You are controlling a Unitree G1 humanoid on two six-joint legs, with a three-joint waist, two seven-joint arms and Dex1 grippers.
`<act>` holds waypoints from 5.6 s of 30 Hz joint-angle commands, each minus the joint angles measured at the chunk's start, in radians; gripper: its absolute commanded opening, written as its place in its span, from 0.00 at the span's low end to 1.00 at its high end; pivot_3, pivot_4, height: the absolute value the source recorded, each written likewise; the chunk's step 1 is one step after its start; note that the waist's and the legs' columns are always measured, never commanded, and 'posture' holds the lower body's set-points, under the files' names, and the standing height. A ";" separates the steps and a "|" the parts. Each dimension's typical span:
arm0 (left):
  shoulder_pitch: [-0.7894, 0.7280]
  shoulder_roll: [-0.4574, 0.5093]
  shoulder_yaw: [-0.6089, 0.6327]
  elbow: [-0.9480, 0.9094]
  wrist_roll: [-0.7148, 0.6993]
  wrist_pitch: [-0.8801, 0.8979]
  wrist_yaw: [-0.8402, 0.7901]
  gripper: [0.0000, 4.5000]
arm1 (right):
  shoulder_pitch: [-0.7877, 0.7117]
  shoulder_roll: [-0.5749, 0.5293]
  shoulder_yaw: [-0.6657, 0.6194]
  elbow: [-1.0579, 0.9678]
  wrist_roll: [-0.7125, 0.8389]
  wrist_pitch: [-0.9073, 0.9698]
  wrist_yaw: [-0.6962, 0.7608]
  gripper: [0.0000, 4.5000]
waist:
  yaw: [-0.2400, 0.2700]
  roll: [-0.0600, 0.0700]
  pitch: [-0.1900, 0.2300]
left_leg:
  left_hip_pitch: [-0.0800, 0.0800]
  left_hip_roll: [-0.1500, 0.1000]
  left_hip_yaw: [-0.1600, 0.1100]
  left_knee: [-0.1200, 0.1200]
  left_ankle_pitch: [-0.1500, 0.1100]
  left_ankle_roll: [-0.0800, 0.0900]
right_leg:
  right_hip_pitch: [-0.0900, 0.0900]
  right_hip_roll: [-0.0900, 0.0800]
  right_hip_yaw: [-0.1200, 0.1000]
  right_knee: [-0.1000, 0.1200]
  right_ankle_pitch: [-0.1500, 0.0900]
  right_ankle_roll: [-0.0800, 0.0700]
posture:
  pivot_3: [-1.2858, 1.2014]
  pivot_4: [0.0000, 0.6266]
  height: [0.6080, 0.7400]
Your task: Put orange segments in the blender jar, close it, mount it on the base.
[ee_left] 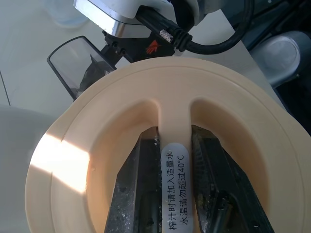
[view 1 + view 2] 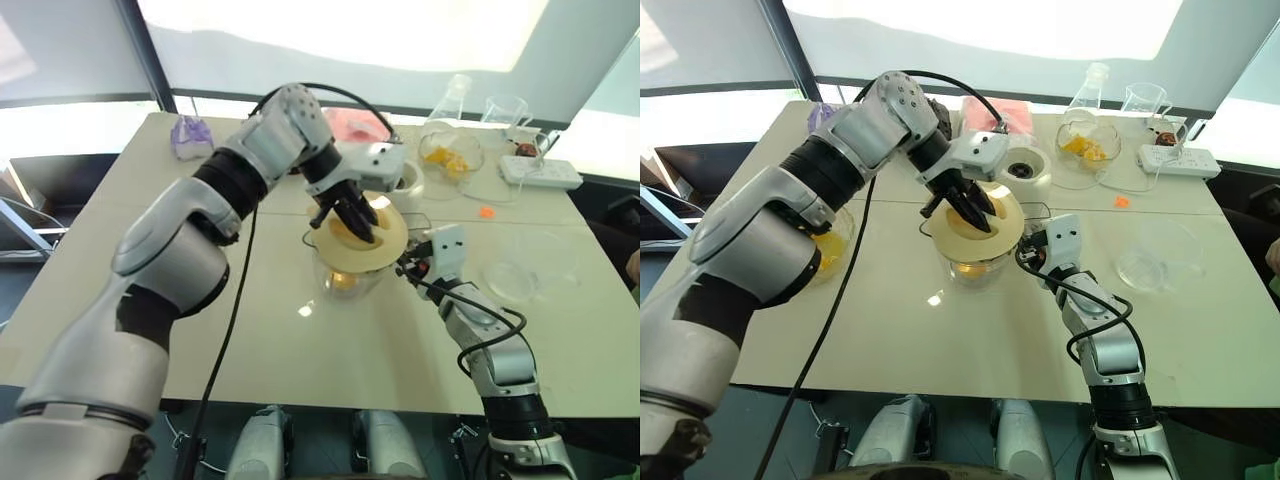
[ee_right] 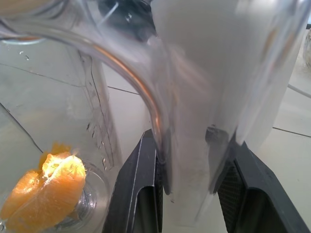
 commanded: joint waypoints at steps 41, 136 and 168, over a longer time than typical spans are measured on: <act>0.369 -0.112 0.270 -0.319 0.280 0.887 0.408 0.06 | -0.026 -0.028 -0.036 -0.272 -0.034 0.316 -0.134 0.20 | 0.008 0.018 -0.016 | 0.006 -0.012 -0.015 -0.001 -0.001 0.001 | 0.016 -0.007 0.000 -0.004 -0.007 0.011 | 0.52 0.24 1.00; 0.899 0.250 0.920 -1.282 -0.379 0.748 0.818 0.59 | -0.826 -0.368 -0.295 0.303 0.175 0.485 -0.004 0.20 | -0.025 0.016 0.012 | -0.016 -0.024 -0.024 -0.013 0.004 -0.004 | -0.008 -0.015 -0.001 0.000 -0.008 0.022 | 0.52 0.24 1.00; 0.974 0.239 0.854 -1.260 -0.375 0.665 0.907 0.59 | -0.881 -0.388 -0.116 0.761 0.051 0.272 0.349 0.20 | -0.024 0.017 0.012 | -0.015 -0.024 -0.024 -0.014 0.005 -0.006 | -0.007 -0.014 -0.001 -0.002 -0.008 0.022 | 0.52 0.24 1.00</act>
